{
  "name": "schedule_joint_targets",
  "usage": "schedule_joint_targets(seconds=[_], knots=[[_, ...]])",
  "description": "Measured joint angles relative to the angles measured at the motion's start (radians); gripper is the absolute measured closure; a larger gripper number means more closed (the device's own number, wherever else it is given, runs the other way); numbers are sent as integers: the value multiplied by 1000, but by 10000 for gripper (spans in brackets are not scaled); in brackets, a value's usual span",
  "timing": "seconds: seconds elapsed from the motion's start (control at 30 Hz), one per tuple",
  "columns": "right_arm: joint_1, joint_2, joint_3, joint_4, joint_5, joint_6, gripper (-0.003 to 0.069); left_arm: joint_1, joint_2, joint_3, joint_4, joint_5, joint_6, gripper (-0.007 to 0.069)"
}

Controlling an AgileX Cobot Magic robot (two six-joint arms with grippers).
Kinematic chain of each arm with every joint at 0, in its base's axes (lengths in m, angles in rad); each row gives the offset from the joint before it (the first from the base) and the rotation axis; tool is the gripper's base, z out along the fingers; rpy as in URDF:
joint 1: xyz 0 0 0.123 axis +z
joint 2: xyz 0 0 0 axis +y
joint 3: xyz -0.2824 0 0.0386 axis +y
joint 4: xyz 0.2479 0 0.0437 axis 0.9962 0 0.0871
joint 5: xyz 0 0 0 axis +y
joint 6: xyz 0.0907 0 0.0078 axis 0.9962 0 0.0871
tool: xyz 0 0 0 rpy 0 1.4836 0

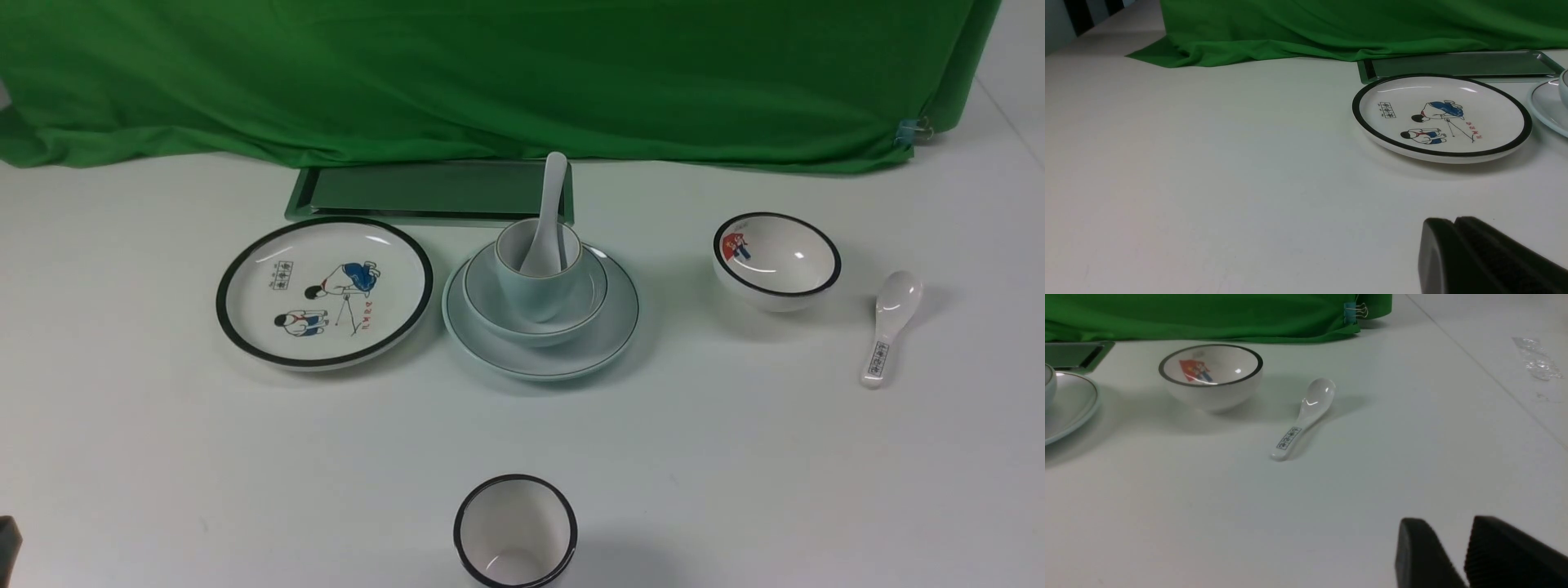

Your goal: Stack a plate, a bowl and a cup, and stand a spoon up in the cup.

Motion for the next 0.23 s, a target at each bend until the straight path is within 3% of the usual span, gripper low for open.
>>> schedule_joint_targets(seconds=[0.23], knots=[[0, 0, 0, 0, 0, -1, 420, 0, 0, 0, 0, 0, 0, 653]])
